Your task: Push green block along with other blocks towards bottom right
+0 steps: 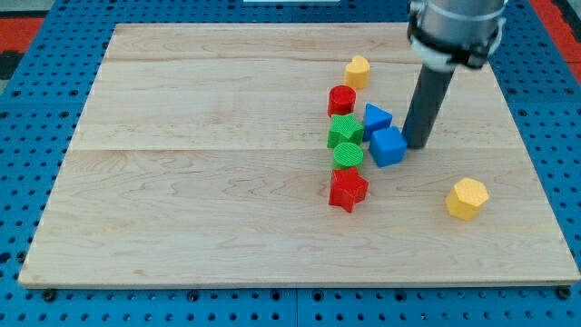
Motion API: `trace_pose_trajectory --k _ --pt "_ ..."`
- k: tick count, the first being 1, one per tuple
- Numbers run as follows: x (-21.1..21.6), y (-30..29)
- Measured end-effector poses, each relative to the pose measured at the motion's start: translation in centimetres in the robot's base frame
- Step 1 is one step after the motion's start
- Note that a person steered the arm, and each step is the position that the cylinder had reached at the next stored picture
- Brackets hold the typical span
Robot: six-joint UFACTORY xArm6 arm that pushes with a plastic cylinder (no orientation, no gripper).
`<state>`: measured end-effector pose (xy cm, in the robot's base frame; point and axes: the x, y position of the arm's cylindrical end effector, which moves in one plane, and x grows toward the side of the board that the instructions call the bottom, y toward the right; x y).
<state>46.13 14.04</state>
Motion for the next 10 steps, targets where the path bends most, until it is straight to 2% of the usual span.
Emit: trace_pose_trajectory --k 1,2,3,4,5,6,7,8,9,10 --pt "0.9 1.1" --pt "-6.2 2.8" --pt "-10.3 0.7" --pt "-6.4 -2.4" --pt "-0.7 -2.1" --pt "2.0 -1.8" --pt "2.0 0.8" --pt "-2.0 2.9" --pt "-6.0 -3.6" --pt "-7.0 -7.8"
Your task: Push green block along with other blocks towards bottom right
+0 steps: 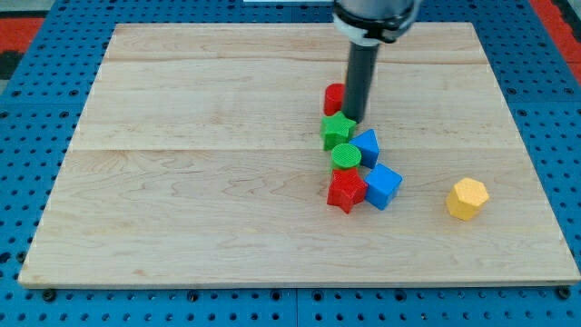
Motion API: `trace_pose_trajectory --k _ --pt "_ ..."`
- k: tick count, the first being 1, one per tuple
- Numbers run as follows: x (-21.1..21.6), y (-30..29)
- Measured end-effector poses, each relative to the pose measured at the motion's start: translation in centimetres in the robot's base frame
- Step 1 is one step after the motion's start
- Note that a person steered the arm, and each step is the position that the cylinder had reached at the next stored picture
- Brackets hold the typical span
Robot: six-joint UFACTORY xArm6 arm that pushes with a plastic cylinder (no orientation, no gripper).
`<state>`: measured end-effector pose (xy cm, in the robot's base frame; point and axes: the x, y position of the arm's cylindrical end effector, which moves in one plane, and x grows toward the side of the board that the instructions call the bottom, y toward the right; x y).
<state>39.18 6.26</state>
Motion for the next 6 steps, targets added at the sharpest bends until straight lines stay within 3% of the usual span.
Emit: trace_pose_trajectory --k 1,2,3,4,5,6 --pt "0.8 -3.2" --pt "2.0 -2.3" --pt "0.6 -5.2" --pt "2.1 -8.3" --pt "5.0 0.3" --pt "5.1 3.6"
